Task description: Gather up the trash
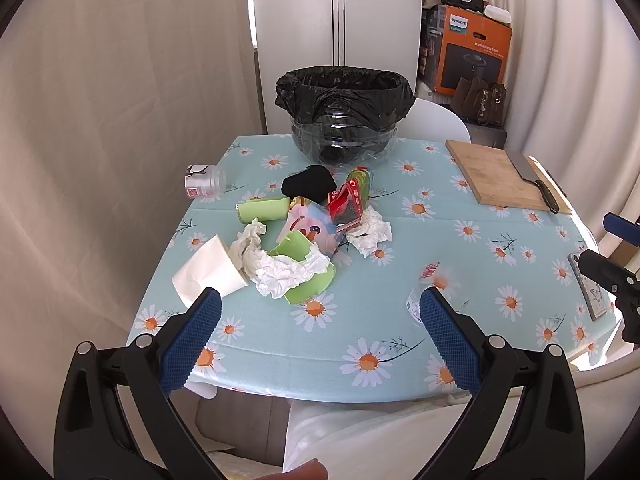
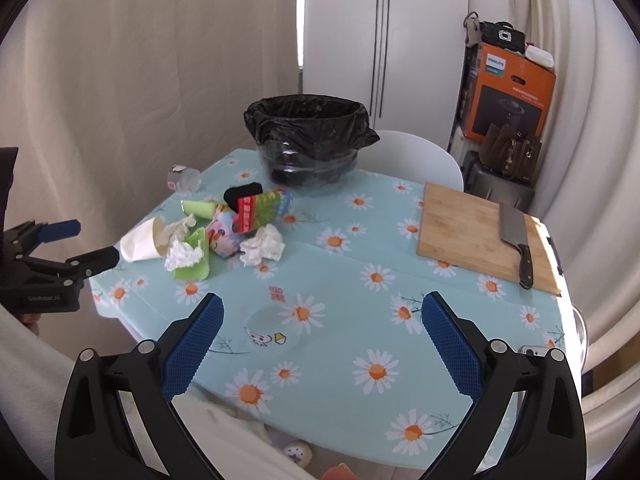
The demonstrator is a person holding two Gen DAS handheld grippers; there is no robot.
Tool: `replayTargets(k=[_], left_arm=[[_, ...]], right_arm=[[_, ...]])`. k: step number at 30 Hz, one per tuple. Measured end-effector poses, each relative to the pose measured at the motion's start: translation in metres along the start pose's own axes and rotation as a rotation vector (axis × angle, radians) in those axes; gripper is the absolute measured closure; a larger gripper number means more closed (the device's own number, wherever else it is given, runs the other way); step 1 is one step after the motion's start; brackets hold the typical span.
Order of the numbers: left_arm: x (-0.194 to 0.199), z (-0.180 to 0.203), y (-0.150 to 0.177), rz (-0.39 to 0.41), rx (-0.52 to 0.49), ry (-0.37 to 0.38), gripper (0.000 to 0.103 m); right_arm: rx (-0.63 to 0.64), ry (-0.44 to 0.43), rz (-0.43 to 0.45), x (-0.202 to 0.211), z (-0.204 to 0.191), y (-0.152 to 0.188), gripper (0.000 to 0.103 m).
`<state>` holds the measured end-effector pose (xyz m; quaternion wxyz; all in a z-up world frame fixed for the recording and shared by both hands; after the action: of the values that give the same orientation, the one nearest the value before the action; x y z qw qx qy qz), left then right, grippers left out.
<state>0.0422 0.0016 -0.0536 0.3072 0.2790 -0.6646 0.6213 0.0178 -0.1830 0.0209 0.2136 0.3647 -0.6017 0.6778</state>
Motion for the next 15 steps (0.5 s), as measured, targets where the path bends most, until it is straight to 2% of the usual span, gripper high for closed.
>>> replayTargets(k=[9, 15], left_arm=[[-0.015, -0.010, -0.002, -0.051, -0.010, 0.035, 0.006], [-0.029, -0.029, -0.007, -0.096, 0.005, 0.038, 0.006]], right_arm=[[0.009, -0.018, -0.049, -0.018, -0.009, -0.006, 0.008], [0.027, -0.078, -0.125, -0.040, -0.025, -0.011, 0.008]])
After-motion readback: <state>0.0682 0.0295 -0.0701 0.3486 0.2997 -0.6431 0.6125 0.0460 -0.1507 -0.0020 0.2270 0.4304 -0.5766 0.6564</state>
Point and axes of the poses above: each gripper's, at about its wrist camera, not at the fingertips, and x roughly against the way its jaws point, z to its right, y to its underside, the point moved 7 cm from there along -x, roughly the way its jaws point, and after that the axes turned 4 degrees about -z, right-handed, at the moved point
